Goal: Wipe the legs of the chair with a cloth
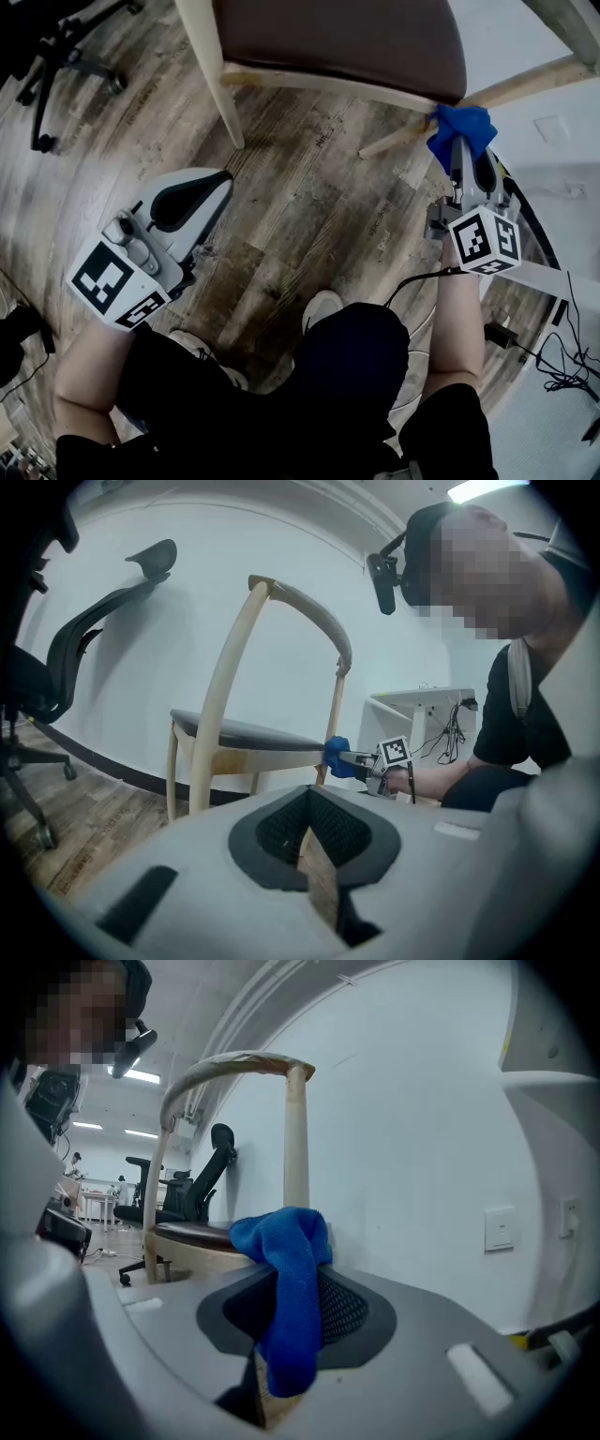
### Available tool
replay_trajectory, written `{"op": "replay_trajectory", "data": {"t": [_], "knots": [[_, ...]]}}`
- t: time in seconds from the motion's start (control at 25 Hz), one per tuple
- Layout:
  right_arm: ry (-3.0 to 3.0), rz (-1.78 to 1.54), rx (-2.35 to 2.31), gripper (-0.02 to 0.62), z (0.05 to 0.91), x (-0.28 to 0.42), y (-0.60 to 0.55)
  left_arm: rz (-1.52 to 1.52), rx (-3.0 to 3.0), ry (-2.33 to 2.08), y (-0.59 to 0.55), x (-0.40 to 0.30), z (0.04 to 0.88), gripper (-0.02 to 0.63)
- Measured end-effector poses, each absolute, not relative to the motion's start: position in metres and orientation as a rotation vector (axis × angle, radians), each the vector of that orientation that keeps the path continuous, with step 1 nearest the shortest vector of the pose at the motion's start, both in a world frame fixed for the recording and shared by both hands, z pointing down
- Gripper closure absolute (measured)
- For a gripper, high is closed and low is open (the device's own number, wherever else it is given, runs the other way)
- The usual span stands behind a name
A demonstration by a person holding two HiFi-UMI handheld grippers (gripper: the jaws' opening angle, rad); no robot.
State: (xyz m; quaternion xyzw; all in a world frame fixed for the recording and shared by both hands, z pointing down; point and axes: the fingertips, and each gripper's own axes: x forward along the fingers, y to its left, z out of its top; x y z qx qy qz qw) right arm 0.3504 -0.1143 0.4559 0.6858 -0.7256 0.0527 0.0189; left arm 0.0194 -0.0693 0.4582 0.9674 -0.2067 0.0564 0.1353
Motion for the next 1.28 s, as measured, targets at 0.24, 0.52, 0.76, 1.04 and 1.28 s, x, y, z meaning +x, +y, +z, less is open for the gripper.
{"op": "replay_trajectory", "data": {"t": [0.24, 0.52, 0.76, 1.04, 1.28], "knots": [[-2.226, 0.254, 2.134, 0.48, 0.494, 0.349, -0.117, 0.182, 2.792, -0.62, -0.071, 0.013, 0.462, 0.6], [-2.181, 0.359, 2.114, 0.48, 0.543, 0.343, -0.118, 0.206, 2.768, -0.663, -0.077, 0.002, 0.47, 0.601], [-2.165, 0.435, 2.083, 0.48, 0.578, 0.337, -0.123, 0.223, 2.756, -0.671, -0.082, 0.0, 0.479, 0.601], [-2.126, 0.491, 2.035, 0.48, 0.624, 0.332, -0.127, 0.24, 2.747, -0.678, -0.084, 0.001, 0.483, 0.601], [-2.009, 0.608, 1.927, 0.479, 0.704, 0.333, -0.128, 0.258, 2.735, -0.675, -0.082, -0.001, 0.486, 0.601]]}}
